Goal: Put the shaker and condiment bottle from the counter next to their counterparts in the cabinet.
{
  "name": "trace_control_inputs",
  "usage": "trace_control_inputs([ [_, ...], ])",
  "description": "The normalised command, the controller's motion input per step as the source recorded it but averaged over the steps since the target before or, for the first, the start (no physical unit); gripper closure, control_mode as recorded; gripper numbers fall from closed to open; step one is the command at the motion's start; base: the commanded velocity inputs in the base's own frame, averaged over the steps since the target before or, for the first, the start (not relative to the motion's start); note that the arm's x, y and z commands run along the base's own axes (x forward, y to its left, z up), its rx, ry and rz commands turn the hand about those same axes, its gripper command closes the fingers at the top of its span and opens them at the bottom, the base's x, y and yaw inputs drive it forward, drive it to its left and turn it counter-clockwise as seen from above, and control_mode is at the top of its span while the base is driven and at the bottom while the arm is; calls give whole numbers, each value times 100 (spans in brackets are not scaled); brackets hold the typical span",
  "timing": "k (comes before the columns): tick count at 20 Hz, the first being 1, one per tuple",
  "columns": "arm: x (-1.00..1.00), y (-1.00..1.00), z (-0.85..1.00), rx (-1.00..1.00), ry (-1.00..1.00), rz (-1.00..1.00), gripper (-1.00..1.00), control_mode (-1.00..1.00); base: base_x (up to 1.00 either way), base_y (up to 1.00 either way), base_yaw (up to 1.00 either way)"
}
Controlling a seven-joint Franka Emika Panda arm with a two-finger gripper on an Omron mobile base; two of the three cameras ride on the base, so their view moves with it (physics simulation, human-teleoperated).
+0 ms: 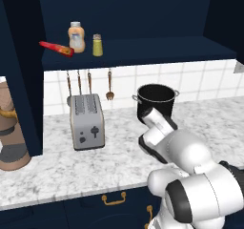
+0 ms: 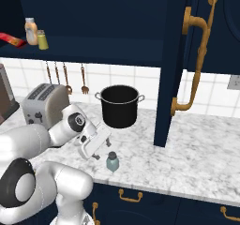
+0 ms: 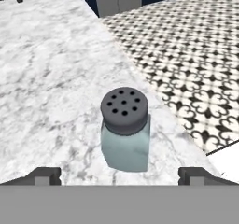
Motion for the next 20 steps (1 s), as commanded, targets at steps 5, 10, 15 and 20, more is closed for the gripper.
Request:
trace_control_inputs([
  [5, -15, -24, -23, 0, 0, 0, -100, -100, 0, 0, 0],
  [10, -5, -12, -6, 0, 2, 0, -100, -100, 0, 0, 0],
  [15, 0, -15, -8, 0, 5, 0, -100, -100, 0, 0, 0],
  [20, 0, -14, -11, 0, 6, 0, -100, -100, 0, 0, 0],
])
